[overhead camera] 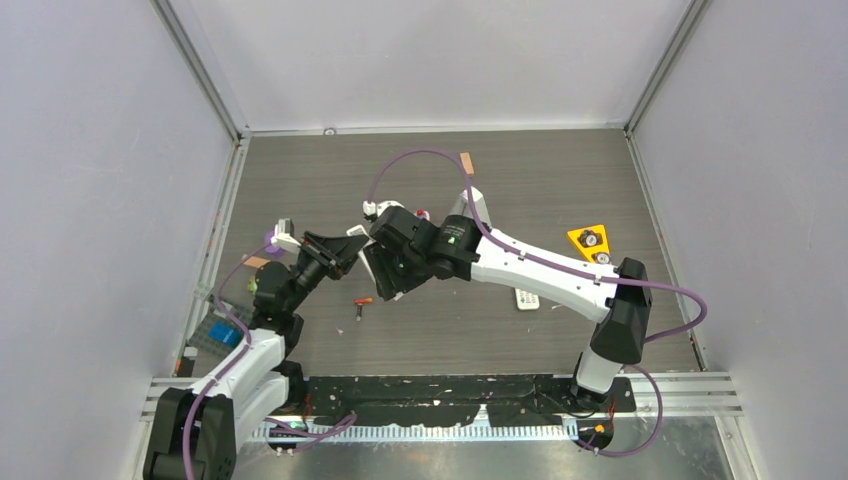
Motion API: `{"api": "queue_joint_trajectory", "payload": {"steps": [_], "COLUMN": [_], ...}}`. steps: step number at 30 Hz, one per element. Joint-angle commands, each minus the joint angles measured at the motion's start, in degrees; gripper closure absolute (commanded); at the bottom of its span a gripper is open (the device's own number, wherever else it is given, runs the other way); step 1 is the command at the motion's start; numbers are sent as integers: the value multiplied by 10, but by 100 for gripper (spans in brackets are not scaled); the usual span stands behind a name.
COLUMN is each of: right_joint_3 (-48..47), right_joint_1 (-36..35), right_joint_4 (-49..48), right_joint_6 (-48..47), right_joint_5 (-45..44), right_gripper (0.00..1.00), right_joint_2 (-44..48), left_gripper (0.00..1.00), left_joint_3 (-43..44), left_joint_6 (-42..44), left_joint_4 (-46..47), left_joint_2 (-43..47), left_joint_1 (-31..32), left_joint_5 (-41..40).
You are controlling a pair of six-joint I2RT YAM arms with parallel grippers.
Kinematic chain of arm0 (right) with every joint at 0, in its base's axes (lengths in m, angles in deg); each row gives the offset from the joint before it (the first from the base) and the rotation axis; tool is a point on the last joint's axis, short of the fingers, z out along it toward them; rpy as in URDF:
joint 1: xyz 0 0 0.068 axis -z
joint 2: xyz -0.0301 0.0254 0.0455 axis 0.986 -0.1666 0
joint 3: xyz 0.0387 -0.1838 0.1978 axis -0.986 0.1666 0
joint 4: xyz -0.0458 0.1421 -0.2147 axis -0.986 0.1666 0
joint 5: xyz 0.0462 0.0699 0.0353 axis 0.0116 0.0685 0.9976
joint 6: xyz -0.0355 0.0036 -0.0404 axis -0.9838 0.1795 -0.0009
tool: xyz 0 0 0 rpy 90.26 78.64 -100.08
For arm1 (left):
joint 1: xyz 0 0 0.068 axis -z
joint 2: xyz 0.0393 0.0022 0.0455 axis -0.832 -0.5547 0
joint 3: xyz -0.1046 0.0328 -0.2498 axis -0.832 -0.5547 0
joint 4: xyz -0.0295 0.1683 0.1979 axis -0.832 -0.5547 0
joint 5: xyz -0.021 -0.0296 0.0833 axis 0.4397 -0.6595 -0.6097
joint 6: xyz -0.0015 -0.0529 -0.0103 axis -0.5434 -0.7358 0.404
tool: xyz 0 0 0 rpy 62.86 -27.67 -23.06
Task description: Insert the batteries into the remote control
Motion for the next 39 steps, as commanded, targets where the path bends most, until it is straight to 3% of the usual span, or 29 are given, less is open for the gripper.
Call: {"api": "queue_joint_trajectory", "payload": {"steps": [1,5,8,12,18,24,39], "right_joint_3": [-12,-5,13,62,189,254,312], "right_joint_1": [6,9,14,32,61,70,70], "right_joint_4": [-12,-19,-48,-99,-208,-286,-398], "right_joint_6": [30,43,54,86,162,224,325], "right_joint_5": [-9,-13,-8,30,65,50,35], "right_gripper": [43,36,23,17,17,17,26], "right_joint_2": [22,36,55,88,173,220,213], "left_gripper": [100,100,100,100,100,100,100], "left_joint_3": [-9,-14,-15,-15,-17,-9,-5], "left_joint_6": [-16,-23,-28,-40,-74,-104,-152], "left_joint_4": [29,30,35,42,71,109,157], "left_joint_2": [2,0,-2,-2,-9,-21,-18], "left_joint_1": [-1,-1,-1,-1,-1,-1,-1], "left_joint_5": [-8,-11,-12,-13,-20,-33,-63]}}
